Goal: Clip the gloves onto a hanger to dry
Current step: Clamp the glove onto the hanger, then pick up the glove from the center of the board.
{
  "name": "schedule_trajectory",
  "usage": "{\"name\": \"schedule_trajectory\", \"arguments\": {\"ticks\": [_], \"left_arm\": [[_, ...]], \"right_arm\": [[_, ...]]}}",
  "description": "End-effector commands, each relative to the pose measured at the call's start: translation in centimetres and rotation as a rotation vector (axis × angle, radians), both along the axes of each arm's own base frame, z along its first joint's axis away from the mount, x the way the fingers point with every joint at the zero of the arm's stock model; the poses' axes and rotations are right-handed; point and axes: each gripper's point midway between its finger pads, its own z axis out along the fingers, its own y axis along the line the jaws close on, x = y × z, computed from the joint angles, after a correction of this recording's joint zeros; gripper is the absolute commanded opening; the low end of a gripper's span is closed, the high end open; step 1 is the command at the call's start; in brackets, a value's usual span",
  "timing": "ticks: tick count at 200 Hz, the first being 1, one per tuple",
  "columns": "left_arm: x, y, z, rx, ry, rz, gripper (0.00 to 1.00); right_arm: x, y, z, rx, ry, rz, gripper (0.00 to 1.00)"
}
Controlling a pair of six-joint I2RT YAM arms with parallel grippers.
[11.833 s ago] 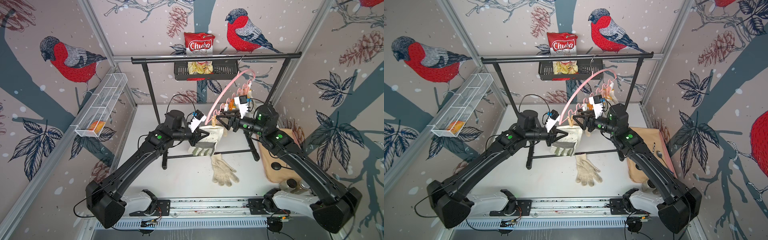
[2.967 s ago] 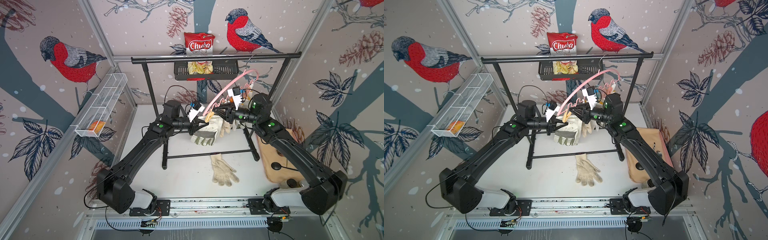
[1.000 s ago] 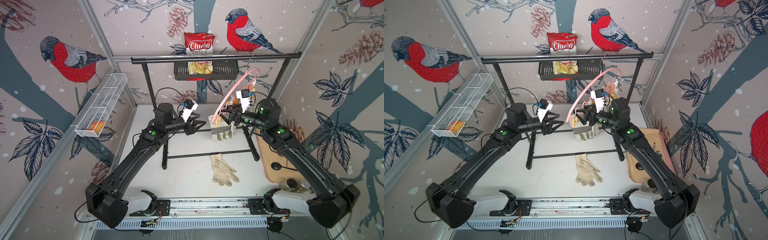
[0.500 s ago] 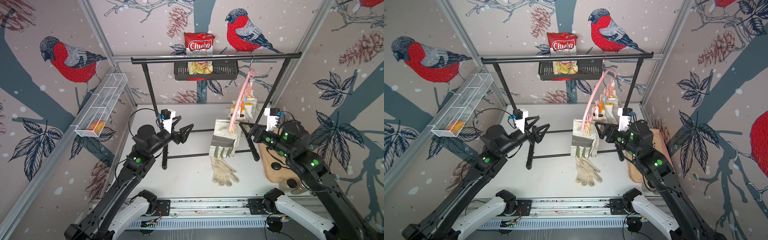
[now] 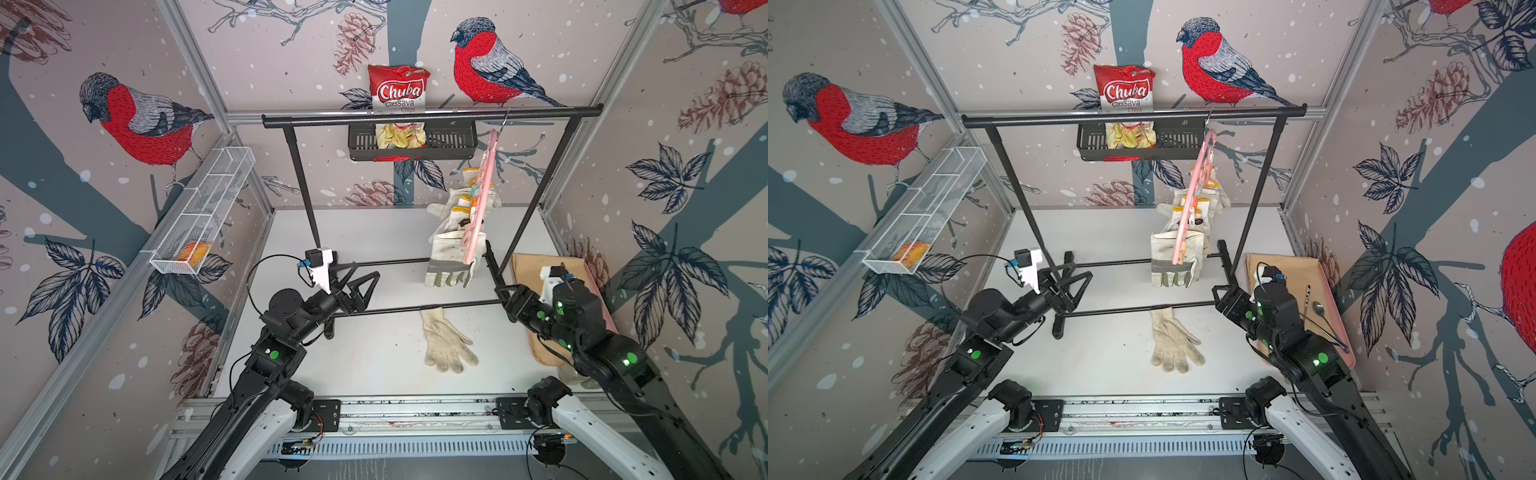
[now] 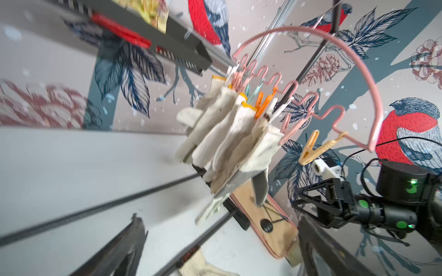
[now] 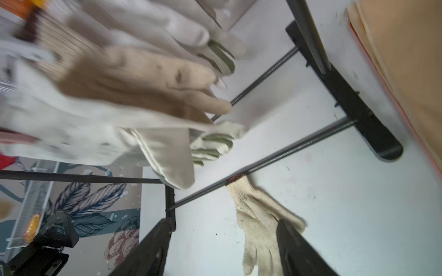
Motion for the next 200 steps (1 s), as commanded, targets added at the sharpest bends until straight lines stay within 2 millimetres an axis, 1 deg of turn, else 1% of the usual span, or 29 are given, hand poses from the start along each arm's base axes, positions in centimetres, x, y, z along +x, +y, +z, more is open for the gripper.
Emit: {"name": "schedule_trajectory", "arguments": {"ticks": [1, 12, 28, 56, 83, 108, 131, 176, 200], "left_arm": [[-0.7, -1.4, -2.1, -0.066, 0.134, -0.093, 0.98], [-0.4, -1.6, -3.6, -0.045, 0.2, -0.093, 0.98], [0.1, -1.8, -5.2, -0.039, 0.279, -0.08, 0.96], [0.6, -2.1, -8.6, -0.022, 0.433, -0.043, 0.91], [0.6, -2.5, -11.1, 0.017, 0.527, 0.003, 0.9], [0.4, -2.8, -13.1, 0.027, 0.613, 0.032, 0.9], [0.5, -2.7, -13.8, 0.024, 0.653, 0.055, 0.89], [0.8, -2.0, -14.8, 0.011, 0.711, 0.114, 0.89], [0.9, -1.8, -15.0, 0.005, 0.724, 0.131, 0.89]], "right_arm": [[-0.6, 1.4, -3.4, 0.017, 0.106, 0.059, 0.71], [-0.7, 1.9, -5.1, 0.002, 0.141, 0.089, 0.7], [-0.8, 2.6, -7.3, -0.011, 0.179, 0.132, 0.7], [-0.8, 3.9, -10.3, -0.011, 0.22, 0.199, 0.7], [-0.4, 4.5, -12.4, -0.078, 0.254, 0.253, 0.69], [0.2, 5.1, -13.5, -0.145, 0.266, 0.314, 0.68], [0.7, 5.8, -14.7, -0.189, 0.289, 0.361, 0.67], [1.7, 7.6, -16.2, -0.232, 0.287, 0.44, 0.68], [1.9, 8.1, -17.5, -0.291, 0.296, 0.48, 0.68]]}}
